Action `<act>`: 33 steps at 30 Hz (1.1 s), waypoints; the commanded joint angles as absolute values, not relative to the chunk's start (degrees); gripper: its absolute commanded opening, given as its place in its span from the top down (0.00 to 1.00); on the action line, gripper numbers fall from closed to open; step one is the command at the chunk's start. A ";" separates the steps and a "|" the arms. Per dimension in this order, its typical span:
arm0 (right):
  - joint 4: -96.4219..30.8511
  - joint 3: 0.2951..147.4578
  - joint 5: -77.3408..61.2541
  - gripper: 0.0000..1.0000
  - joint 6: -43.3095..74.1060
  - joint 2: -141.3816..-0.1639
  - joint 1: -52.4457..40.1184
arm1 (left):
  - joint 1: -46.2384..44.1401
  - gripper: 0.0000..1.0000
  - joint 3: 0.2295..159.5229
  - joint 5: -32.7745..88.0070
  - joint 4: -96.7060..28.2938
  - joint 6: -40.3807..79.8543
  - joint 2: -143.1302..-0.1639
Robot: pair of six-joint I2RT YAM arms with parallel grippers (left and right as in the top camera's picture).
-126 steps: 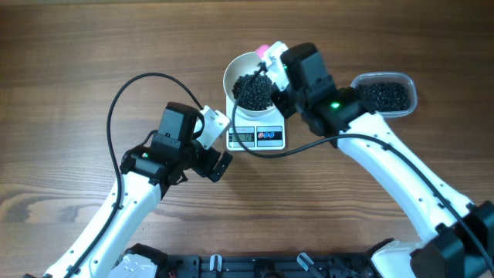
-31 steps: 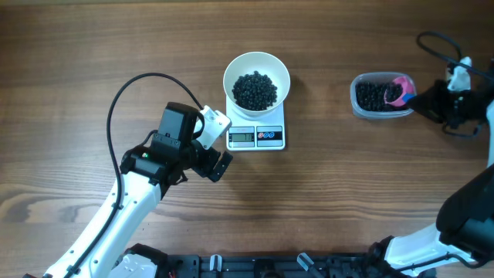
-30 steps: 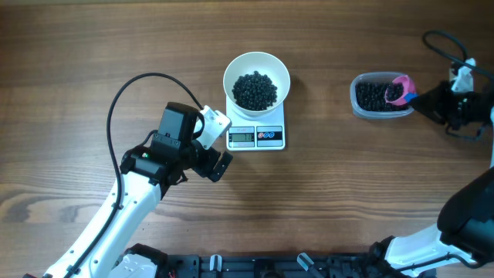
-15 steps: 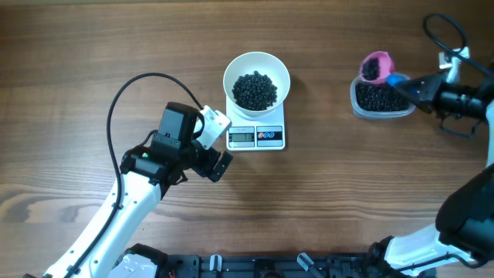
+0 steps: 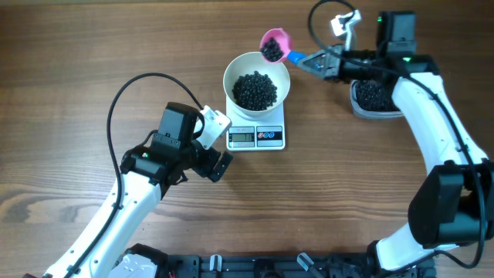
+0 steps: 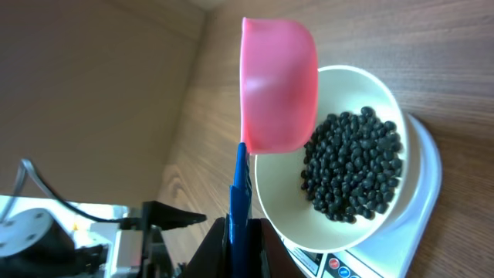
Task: Scoop item into bowl and weigh 150g on scale
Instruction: 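Carry the filled scoop over the white bowl and tip beans in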
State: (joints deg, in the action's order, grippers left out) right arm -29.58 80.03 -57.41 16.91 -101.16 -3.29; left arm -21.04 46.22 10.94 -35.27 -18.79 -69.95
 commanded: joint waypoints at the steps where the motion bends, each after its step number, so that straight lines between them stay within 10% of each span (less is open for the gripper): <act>1: -30.61 80.62 -48.73 0.96 18.06 -101.80 -7.29 | -20.71 0.00 45.95 10.85 -35.24 -19.09 -70.19; 17: -46.26 91.29 -3.81 0.96 -1.89 -101.78 -25.28 | -20.71 0.00 45.95 10.85 -35.24 -19.09 -70.19; 33: -44.29 91.31 8.38 0.96 -26.83 -101.56 -29.74 | -20.71 0.00 45.95 10.85 -35.24 -19.09 -70.19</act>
